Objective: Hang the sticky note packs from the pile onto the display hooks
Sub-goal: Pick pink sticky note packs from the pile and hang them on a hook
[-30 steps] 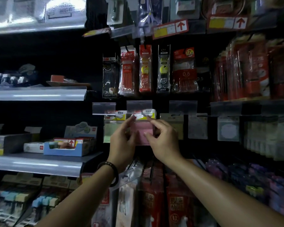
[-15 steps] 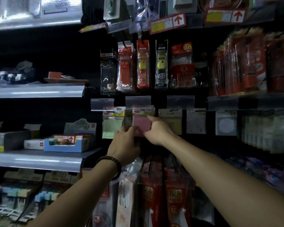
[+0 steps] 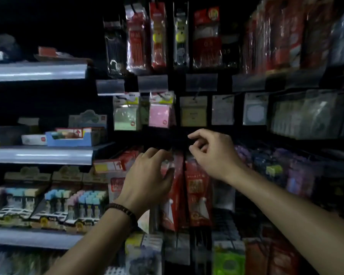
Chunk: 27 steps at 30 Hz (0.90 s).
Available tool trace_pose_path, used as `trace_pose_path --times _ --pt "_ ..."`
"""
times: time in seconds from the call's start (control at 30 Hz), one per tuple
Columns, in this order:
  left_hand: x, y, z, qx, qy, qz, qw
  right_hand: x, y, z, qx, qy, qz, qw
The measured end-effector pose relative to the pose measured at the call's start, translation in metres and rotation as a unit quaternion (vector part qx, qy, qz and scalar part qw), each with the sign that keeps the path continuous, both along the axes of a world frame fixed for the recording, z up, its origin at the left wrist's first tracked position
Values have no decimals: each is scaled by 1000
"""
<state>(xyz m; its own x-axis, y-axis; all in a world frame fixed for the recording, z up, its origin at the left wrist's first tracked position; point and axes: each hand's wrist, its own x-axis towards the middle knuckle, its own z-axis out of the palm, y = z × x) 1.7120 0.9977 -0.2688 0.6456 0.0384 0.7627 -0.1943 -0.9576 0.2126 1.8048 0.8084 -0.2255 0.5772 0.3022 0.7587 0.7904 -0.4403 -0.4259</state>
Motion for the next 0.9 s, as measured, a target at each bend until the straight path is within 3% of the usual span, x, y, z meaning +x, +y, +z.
trace_pose_path --times 0.17,0.27,0.4,0.63,0.9 --pt "-23 -41 -94 26 15 -71 997 -35 -63 -91 -49 -34 -1 998" --pt "-24 -62 -174 25 71 -93 993 -39 -98 -165 -104 58 8 993" --pt "-7 -83 -288 23 211 -104 972 -22 -142 -282 -86 178 -45 979" --pt "21 -106 -449 10 416 -101 904 1 -212 -485 -153 426 -145 880" --pt "50 -125 -542 53 522 -121 843 46 -214 -632 -160 547 -212 794"
